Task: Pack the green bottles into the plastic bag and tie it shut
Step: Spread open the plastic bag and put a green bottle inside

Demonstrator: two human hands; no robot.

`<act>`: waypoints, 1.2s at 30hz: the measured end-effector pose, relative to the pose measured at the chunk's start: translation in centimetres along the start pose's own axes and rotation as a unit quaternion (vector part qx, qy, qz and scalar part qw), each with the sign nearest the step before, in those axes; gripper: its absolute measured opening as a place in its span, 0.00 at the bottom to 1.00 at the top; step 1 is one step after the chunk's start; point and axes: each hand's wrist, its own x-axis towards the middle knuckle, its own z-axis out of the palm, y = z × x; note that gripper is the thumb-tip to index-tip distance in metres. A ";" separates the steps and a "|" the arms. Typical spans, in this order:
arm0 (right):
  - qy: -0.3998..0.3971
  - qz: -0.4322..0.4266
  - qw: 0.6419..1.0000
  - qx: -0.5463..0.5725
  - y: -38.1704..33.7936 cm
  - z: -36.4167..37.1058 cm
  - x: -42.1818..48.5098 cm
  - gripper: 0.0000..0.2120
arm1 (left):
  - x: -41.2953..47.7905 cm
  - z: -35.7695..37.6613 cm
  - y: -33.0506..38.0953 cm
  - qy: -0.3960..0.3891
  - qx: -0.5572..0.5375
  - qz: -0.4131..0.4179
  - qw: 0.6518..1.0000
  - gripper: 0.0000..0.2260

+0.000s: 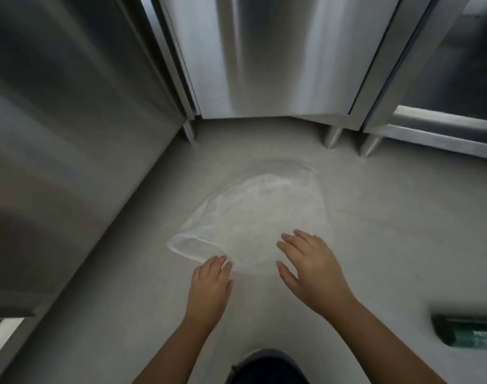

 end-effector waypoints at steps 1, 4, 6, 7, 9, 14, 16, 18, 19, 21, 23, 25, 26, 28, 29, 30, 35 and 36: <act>-0.001 -0.009 1.000 -0.003 0.0 1.0 0.1 0.14 | 0.3 0.8 -0.3 0.015 -0.004 0.003 1.000 0.18; 0.007 -0.021 1.000 -0.011 0.7 3.5 0.5 0.14 | 1.0 3.7 -1.6 0.075 0.007 0.032 0.997 0.11; 0.003 -0.020 1.000 -0.007 1.0 4.9 0.8 0.14 | 1.4 5.3 -2.2 0.083 0.005 0.053 0.995 0.11; 0.006 -0.018 1.000 -0.007 1.1 5.4 0.9 0.14 | 1.7 5.9 -2.4 0.085 0.005 0.058 0.995 0.13; 0.010 -0.019 1.000 -0.015 1.2 6.1 1.4 0.14 | 2.5 6.3 -3.1 0.077 0.012 0.060 0.995 0.19; 0.003 -0.005 1.000 -0.005 1.1 7.4 2.4 0.14 | 5.2 6.5 -4.6 0.087 0.023 0.048 0.995 0.21; 0.002 -0.003 1.000 -0.001 1.0 7.8 2.7 0.14 | 6.1 6.7 -5.2 0.089 0.022 0.051 0.994 0.21; -0.001 -0.005 1.000 -0.001 1.0 8.3 2.9 0.15 | 6.7 7.0 -5.7 0.086 0.027 0.056 0.994 0.21; -0.002 -0.005 1.000 0.000 1.1 8.5 3.0 0.15 | 6.9 7.2 -5.9 0.084 0.027 0.054 0.995 0.21; -0.003 -0.003 1.000 0.003 1.3 8.9 3.2 0.15 | 7.1 7.7 -6.3 0.088 0.025 0.048 0.995 0.21; -0.002 0.000 1.000 0.006 1.5 9.1 3.4 0.15 | 7.0 8.0 -6.6 0.086 0.024 0.040 0.995 0.20; 0.001 0.003 1.000 0.009 1.7 9.3 3.5 0.15 | 6.8 8.2 -6.8 0.082 0.017 0.035 0.996 0.19; 0.002 0.002 1.000 0.011 1.8 9.4 3.6 0.15 | 6.8 8.2 -6.9 0.079 0.013 0.032 0.996 0.19; 0.004 -0.001 1.000 0.013 1.9 9.6 3.8 0.15 | 7.2 8.2 -6.9 0.070 0.003 0.026 0.997 0.17; 0.005 -0.001 1.000 0.013 2.0 9.7 3.9 0.15 | 7.4 8.1 -6.9 0.068 -0.003 0.022 0.997 0.16; 0.006 0.000 1.000 0.012 2.0 9.7 3.9 0.15 | 7.6 8.0 -6.8 0.068 -0.010 0.020 0.997 0.15; 0.014 0.000 1.000 0.015 2.3 8.8 3.9 0.14 | 7.6 6.7 -6.2 0.080 -0.057 0.025 0.995 0.04; 0.018 0.000 1.000 0.014 2.4 8.4 3.8 0.14 | 7.4 6.2 -5.9 0.086 -0.071 0.029 0.993 0.03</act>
